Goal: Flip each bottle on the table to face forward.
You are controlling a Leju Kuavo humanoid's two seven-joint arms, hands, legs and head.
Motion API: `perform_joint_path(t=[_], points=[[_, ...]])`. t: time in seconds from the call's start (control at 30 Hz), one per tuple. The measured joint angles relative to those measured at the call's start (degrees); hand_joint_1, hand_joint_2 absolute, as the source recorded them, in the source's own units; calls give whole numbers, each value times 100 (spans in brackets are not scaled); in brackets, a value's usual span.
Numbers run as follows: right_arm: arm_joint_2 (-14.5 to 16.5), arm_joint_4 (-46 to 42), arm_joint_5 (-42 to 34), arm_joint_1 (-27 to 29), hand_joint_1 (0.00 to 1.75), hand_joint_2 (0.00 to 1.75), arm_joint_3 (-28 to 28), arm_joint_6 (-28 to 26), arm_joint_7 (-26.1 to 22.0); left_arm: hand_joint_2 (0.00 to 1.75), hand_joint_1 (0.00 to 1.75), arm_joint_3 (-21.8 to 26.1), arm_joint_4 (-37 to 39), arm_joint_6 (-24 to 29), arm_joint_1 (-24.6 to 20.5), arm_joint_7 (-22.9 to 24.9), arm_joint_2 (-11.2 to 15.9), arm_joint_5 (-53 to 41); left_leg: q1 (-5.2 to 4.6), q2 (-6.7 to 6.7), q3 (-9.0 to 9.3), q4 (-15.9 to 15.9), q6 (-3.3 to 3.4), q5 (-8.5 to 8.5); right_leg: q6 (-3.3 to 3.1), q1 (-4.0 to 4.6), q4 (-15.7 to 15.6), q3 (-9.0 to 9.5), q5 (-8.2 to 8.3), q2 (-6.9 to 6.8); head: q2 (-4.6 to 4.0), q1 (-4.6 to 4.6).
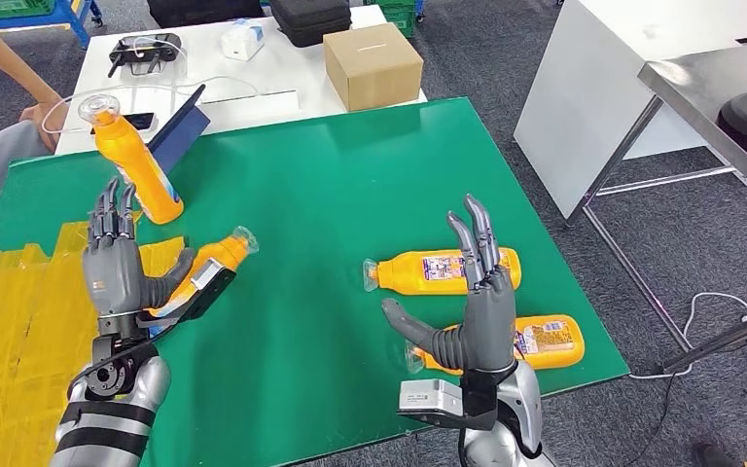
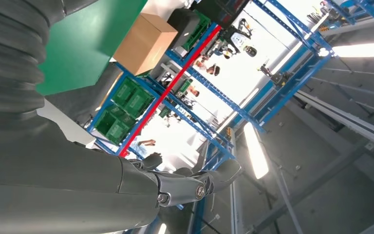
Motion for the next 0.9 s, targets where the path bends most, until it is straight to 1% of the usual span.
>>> perform_joint_path(t=[0.17, 0.4, 0.47, 0.53, 0.6, 0.67, 0.73, 0.8, 0.9], points=[[1, 0, 21, 0, 0, 175, -1, 50, 52, 175, 0, -20, 79, -294, -5, 252, 46, -54, 0, 1, 0, 0, 0, 0, 0, -1, 0, 0, 0, 0, 0, 1], [1, 0, 31, -1, 0, 175, -2, 77, 68, 175, 0, -44, 203, -405, -12, 324, 104, -57, 0, 0, -1, 0, 1, -1, 0, -1, 0, -1, 0, 0, 0, 1], [1, 0, 43, -1, 0, 175, -2, 88, 80, 175, 0, -63, 220, -455, -12, 279, 114, 101, 0, 0, -1, 0, 1, -1, 0, -1, 0, -1, 0, 0, 0, 1], [1, 0, 64, 0, 0, 175, -2, 101, 92, 175, 0, -86, 233, -457, -12, 130, 117, 478, 0, 0, -1, 0, 1, -1, 0, -1, 0, -1, 0, 0, 0, 0], [1, 0, 139, 0, 0, 175, -4, 100, 114, 175, 0, -105, 224, -497, -3, -163, 115, 1090, 0, 0, -1, 0, 1, -1, 0, -1, 0, -1, 0, 0, 0, 1], [-3, 0, 385, 0, 0, 175, -15, 69, 202, 175, 0, -128, 125, -745, 50, -726, 103, 2256, 0, 1, -1, 0, 1, -1, 0, -1, 0, -1, 0, 1, 0, 0], [-27, 4, 862, -2, 0, 175, -49, 56, 443, 175, 0, -149, -114, -1270, 173, -1382, 77, 3810, 0, 1, -1, 0, 1, -1, 0, -1, 0, -1, 0, 1, 0, -1], [-107, 18, 1369, -4, 0, 175, -112, 163, 806, 175, 0, -154, -439, -1852, 342, -1824, 46, 5044, 0, 1, -2, 0, 1, -1, 0, -2, 0, -1, 0, 0, 0, 0], [-356, 63, 1899, -6, 0, 175, -292, 657, 1397, 175, 0, -156, -918, -2561, 600, -2054, 22, 6016, -3, 0, -4, 0, 3, -4, 1, -5, -2, -1, 0, -1, 0, 1]])
